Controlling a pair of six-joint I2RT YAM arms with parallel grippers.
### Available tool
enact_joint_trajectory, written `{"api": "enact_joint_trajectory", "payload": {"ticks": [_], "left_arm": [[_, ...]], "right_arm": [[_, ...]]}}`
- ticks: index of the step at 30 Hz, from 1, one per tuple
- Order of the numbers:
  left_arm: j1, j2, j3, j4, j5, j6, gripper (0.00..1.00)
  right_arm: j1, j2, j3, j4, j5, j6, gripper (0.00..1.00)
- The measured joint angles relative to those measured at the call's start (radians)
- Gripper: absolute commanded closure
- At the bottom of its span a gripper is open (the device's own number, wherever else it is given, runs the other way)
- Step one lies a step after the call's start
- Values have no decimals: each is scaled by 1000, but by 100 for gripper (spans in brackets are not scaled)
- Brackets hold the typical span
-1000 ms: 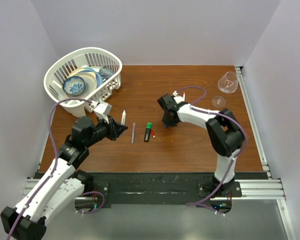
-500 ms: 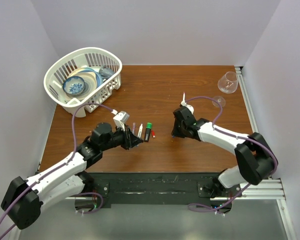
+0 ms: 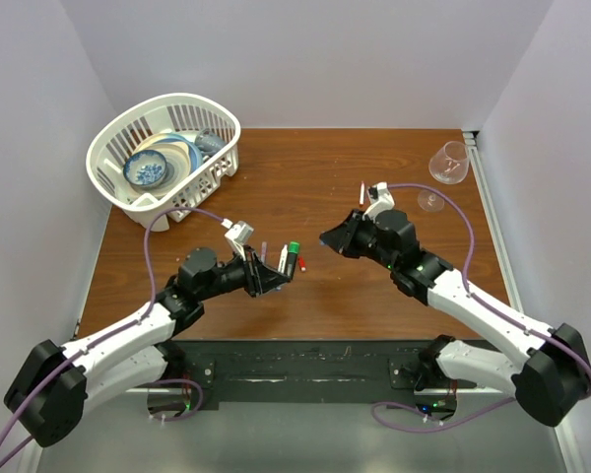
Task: Insert the pens into the pen caps
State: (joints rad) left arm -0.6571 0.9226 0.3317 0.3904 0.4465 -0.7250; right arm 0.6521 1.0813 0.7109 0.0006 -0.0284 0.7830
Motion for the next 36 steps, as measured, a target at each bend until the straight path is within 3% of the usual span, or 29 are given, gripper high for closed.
{"api": "enact_joint_trajectory", "payload": {"ticks": [13,36], "left_arm": [[0,39,-29,192,87,-95,100],[0,18,-29,188,92,-98,100]], "right_arm": [[89,13,13,201,-42,59,95],[188,82,82,220,51,67,94]]}}
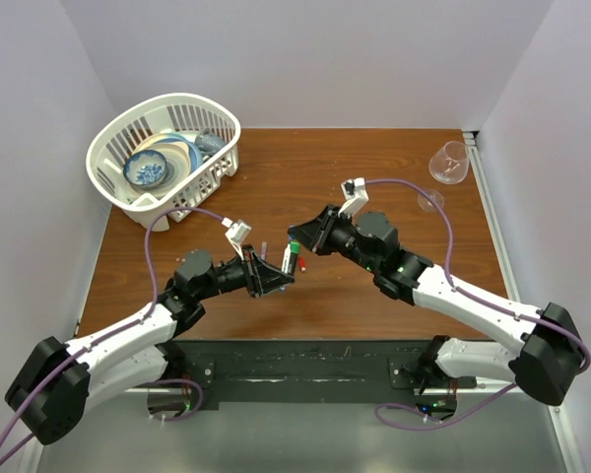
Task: Insert the pens into the pen caps
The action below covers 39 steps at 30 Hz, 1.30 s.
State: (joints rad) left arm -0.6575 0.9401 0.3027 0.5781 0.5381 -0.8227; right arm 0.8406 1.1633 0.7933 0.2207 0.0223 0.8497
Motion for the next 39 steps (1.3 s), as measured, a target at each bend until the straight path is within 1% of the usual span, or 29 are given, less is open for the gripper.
{"api": "enact_joint_trajectory", "payload": {"ticks": [6,21,26,31,35,36,39], "left_arm": [[0,0,0,-25,-3,8,100],[0,3,3,-27,-9,23,100],[0,8,9,-43,-8,24,100],[-1,19,15,-82,8,31,100],[-5,22,38,-143,15,56,100],[-6,23,47,-158,17,62,100],[-6,24,89,-215,19,95,100]], "right_arm": [[17,6,0,-3,14,0,95],[63,-9,-5,-34,56,-8,95],[97,-19,-35,-17,94,-10,92],[149,-19,-61,-10,188,-26,90],[178,-31,-82,-2,243,-32,85],[183,-34,-82,-3,253,-33,80],[198,-47,-82,-2,291,-39,74]]}}
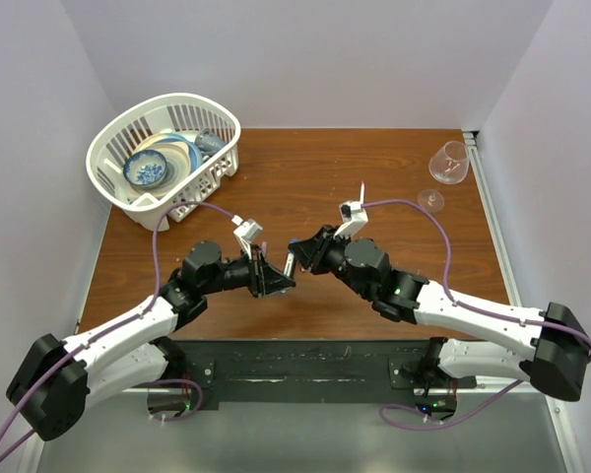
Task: Insert the pens into the pen caps
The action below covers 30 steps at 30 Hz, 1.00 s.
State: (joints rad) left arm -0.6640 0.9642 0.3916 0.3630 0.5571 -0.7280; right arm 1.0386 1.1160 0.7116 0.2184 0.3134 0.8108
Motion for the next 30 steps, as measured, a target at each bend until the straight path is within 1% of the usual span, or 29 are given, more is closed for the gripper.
{"api": "enact_joint_trajectory", "payload": {"ticks": [5,9,10,13,14,18,24,30], "left_arm": [[0,-14,68,-14,-9,45,100],[0,-47,74,-18,-6,68,100],[0,-57,74,-18,-6,71,100],[0,-97,74,-23,-7,87,100],[0,-111,74,-24,-7,93,100],[1,-172,74,-27,-12,117,100],[1,-245,74,-28,5,148,100],[1,-282,74,-28,64,169,100]], "right_arm": [[63,-6,0,-27,-24,1,66],[63,-17,24,-25,-43,-2,58],[63,-22,27,-25,-47,-5,55],[66,-49,37,-32,-70,-16,48],[68,-58,43,-37,-78,-23,45],[80,-83,87,-67,-127,-66,35],[85,-90,176,-139,-169,-131,28],[85,-90,264,-205,-175,-187,27]]}}
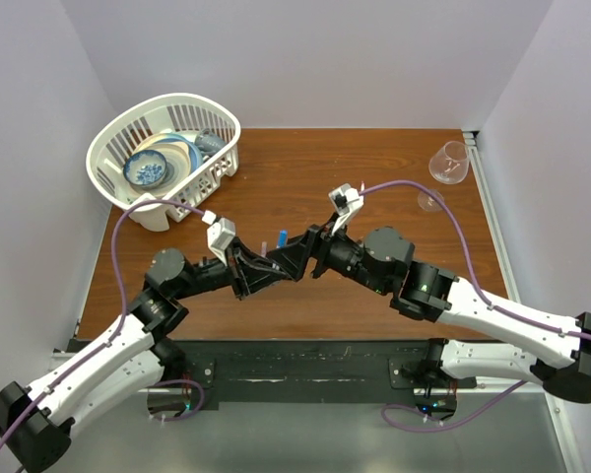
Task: Insert the pens into the pen caps
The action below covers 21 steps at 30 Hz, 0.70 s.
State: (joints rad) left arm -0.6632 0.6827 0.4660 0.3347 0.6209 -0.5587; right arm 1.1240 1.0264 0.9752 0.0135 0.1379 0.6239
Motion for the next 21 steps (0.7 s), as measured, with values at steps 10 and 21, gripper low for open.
{"api": "enact_joint_trajectory", "payload": {"ticks": [10,21], "left_arm": [[0,-23,0,0,56,5,100],[0,-14,0,3,93,6,100]], "right_arm": [[0,2,100,-82,13,-66,32],[0,9,132,-122,26,-107,45]]}}
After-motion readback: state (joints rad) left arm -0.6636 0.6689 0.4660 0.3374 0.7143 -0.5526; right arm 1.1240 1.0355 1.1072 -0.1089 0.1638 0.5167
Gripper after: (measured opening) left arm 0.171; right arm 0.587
